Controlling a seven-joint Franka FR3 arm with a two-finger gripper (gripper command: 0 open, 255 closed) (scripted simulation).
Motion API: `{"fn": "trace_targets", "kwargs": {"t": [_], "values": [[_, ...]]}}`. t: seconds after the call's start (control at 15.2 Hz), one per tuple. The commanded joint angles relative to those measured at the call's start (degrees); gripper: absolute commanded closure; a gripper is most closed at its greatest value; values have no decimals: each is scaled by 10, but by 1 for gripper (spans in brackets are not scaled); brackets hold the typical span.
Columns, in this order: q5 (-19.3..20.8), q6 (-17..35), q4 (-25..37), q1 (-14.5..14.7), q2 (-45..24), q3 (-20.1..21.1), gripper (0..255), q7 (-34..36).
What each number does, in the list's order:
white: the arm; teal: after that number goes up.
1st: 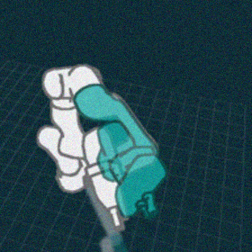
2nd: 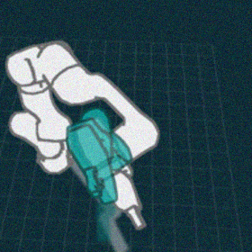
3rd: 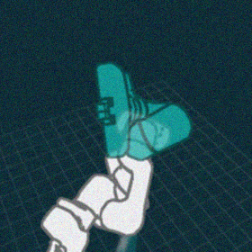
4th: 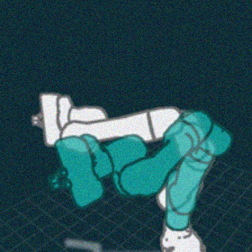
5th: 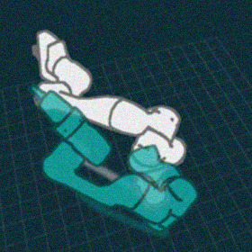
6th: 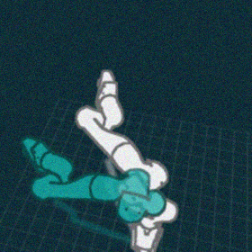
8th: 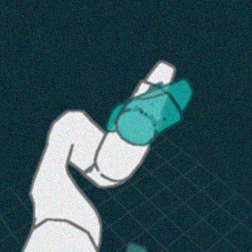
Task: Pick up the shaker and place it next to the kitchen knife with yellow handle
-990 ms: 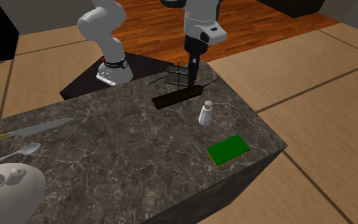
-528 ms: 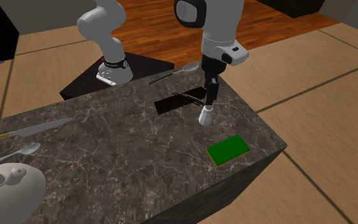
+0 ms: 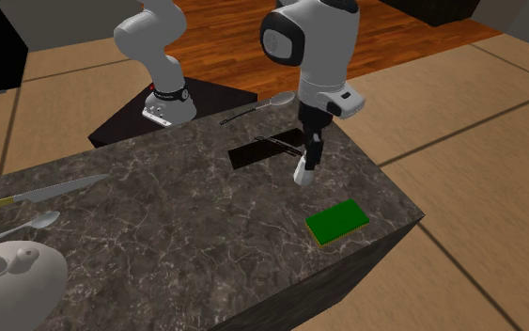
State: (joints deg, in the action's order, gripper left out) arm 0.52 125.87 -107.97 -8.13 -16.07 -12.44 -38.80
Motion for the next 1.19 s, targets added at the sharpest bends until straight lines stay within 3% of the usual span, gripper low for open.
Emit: {"fn": "trace_targets", "kwargs": {"t": [0.0, 0.4, 0.46, 1.12], "values": [[-1, 6, -3, 0, -3, 0, 0, 0], [-1, 6, -3, 0, -3, 0, 0, -1], [-1, 6, -3, 0, -3, 0, 255, -1], [0, -1, 1, 0, 0, 0, 255, 0]]}}
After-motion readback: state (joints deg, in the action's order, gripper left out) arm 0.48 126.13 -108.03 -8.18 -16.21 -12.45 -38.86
